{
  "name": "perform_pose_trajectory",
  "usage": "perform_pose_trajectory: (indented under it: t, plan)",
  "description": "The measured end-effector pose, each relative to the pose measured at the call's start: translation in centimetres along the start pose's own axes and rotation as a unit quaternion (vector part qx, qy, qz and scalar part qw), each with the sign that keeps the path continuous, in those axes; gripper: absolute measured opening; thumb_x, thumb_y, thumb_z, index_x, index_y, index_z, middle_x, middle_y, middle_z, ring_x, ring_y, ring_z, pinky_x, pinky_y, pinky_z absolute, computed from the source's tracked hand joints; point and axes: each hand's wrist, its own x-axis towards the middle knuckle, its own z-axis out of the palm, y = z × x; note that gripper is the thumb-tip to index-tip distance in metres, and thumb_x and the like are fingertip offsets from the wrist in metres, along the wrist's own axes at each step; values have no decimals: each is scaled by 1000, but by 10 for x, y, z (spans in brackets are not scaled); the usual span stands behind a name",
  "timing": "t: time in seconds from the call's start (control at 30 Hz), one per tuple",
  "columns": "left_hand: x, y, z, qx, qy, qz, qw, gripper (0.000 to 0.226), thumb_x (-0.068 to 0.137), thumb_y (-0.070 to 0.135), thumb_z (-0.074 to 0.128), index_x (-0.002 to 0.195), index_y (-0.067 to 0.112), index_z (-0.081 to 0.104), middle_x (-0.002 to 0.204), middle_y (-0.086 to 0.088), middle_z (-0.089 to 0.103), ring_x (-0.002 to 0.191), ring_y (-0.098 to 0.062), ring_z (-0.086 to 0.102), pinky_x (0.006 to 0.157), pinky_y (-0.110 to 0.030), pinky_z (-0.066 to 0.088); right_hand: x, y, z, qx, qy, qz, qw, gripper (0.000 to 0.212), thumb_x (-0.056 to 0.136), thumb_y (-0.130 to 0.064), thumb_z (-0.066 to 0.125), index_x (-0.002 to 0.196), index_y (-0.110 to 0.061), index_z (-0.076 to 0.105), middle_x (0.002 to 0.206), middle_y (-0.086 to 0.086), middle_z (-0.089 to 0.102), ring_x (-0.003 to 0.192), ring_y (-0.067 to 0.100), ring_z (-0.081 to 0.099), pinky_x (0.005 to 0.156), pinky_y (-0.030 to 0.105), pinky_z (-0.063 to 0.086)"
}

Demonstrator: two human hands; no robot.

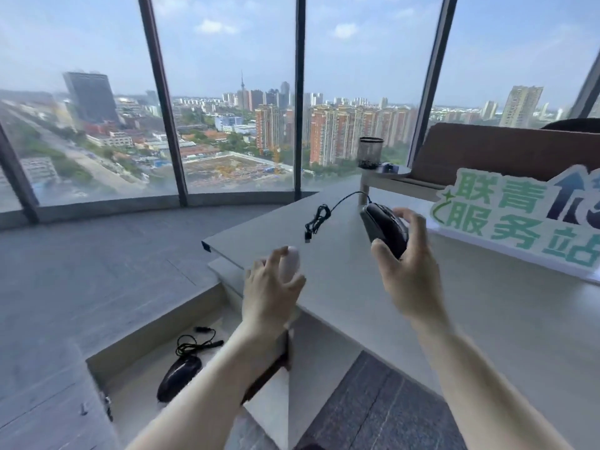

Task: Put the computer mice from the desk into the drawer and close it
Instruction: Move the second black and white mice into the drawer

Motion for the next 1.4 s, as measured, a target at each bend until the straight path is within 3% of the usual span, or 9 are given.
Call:
perform_pose_trajectory:
  t: [0.13,0.2,0.37,0.53,0.67,0.97,1.13,1.23,1.4]
  plan:
    - [3,-82,-63,48,48,-83,994,51,80,34,57,130,31,46,104,-8,48,104,-30,47,89,-40,42,-28,-34,79,64,-79,-17,995,42,87,-23,60,125,-32,43,117,2,55,89,-2,55,63,2,39]
    - [-3,-119,-83,78,46,-131,987,54,78,34,55,131,30,46,104,-10,48,103,-32,47,89,-41,42,-48,-40,121,75,-138,-17,987,43,88,-20,61,125,-31,43,117,0,53,90,-2,53,68,1,38]
    - [-14,-207,-96,197,-44,-243,949,42,76,31,38,115,19,48,119,-9,54,106,-36,45,90,-44,36,-99,-33,216,72,-279,46,956,45,88,-22,57,128,-35,39,119,-1,46,104,13,48,82,29,38]
    - [-22,-267,-88,217,-105,-326,914,47,75,28,43,122,24,46,128,-14,50,111,-37,43,87,-39,33,-143,-3,289,-52,-393,99,913,56,85,-29,51,136,-36,30,123,7,43,115,28,47,92,37,45]
    - [-15,-287,-72,257,-129,-356,889,46,83,21,47,129,19,42,132,-17,43,120,-38,40,92,-40,43,-164,14,327,-213,-500,88,835,70,84,-26,49,147,-28,19,143,16,34,127,32,42,99,40,43]
    - [-10,-323,-48,306,-191,-395,845,54,84,11,49,136,16,34,136,-19,35,123,-40,41,97,-46,47,-169,30,369,-321,-558,141,752,76,86,-26,53,150,-26,12,144,15,38,120,32,54,93,40,48]
    - [-9,-319,-48,311,-212,-390,840,55,84,12,48,136,12,32,139,-19,37,128,-42,40,101,-47,43,-168,36,369,-352,-539,154,750,82,89,-35,54,152,-15,5,140,13,48,122,31,53,92,38,48]
    - [-8,-307,-58,297,-188,-361,864,47,84,13,46,130,10,37,136,-17,41,125,-41,43,99,-45,43,-168,29,359,-337,-525,129,771,84,89,-48,55,151,-12,10,144,15,43,131,32,41,98,41,43]
    - [-12,-279,-91,219,-70,-275,933,45,85,24,44,129,15,49,133,-11,51,122,-34,48,97,-41,42,-179,-4,325,-243,-495,-2,834,46,94,-38,45,135,-17,39,133,10,49,123,29,45,93,41,45]
